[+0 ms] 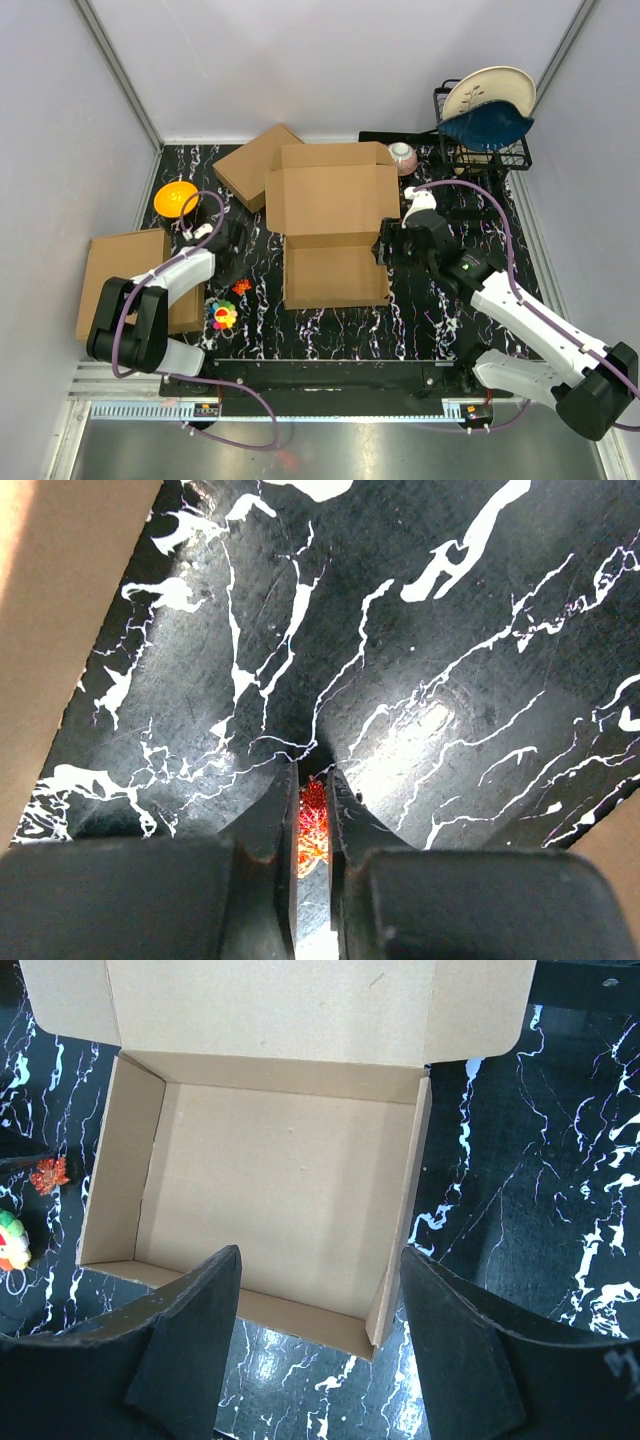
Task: Fold the paper box
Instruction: Pick up the product from the center of the board, then place the product in the paper box.
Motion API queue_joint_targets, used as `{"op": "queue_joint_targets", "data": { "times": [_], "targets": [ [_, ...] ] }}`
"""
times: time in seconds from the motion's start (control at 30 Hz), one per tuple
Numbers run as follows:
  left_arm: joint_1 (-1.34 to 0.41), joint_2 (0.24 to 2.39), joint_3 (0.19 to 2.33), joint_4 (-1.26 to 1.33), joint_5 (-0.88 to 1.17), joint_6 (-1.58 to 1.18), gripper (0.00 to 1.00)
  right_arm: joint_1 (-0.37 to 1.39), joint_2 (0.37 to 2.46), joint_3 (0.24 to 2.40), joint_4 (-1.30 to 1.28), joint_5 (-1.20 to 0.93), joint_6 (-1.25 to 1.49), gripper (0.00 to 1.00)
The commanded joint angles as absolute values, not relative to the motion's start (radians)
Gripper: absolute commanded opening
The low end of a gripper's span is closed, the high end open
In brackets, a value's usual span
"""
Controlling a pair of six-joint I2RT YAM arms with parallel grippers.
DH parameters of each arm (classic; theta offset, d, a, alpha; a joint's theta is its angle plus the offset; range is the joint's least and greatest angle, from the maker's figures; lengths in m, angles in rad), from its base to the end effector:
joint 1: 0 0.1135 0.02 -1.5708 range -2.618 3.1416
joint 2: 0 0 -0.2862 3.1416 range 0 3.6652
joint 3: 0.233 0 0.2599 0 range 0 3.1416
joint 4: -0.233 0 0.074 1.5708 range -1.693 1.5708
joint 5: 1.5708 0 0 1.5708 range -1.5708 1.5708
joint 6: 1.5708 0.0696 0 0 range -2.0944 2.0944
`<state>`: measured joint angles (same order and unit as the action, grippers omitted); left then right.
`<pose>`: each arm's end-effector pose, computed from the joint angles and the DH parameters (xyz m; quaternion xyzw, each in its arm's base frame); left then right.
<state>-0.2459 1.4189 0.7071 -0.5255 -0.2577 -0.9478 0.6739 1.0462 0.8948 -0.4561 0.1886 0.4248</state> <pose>0.2503 -0.0445 0.1431 -0.3562 0.9110 0.0123 0.2074 0.2055 0.1474 0.3011 -0.0663 0.8809 0.1696 0.4369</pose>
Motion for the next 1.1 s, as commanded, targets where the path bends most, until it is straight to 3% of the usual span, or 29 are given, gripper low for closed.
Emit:
{"op": "queue_joint_targets", "data": {
  "times": [0.0, 0.17, 0.67, 1.07],
  "targets": [
    [-0.252, 1.425, 0.657, -0.638, -0.209, -0.942, 0.05, 0.673, 1.026, 0.893, -0.428, 0.179, 0.419, 0.71],
    [-0.252, 1.371, 0.693, -0.675, -0.219, -0.939, 0.0, 0.675, 1.025, 0.893, -0.43, 0.178, 0.419, 0.71],
    [-0.264, 1.17, 1.029, -0.838, -0.222, -0.953, 0.0, 0.673, 1.017, 0.904, -0.436, 0.172, 0.423, 0.71],
    [-0.629, 1.449, 1.351, -0.77, -0.25, -1.06, 0.0, 0.675, 0.999, 0.908, -0.474, 0.198, 0.431, 0.71]
  ]
}}
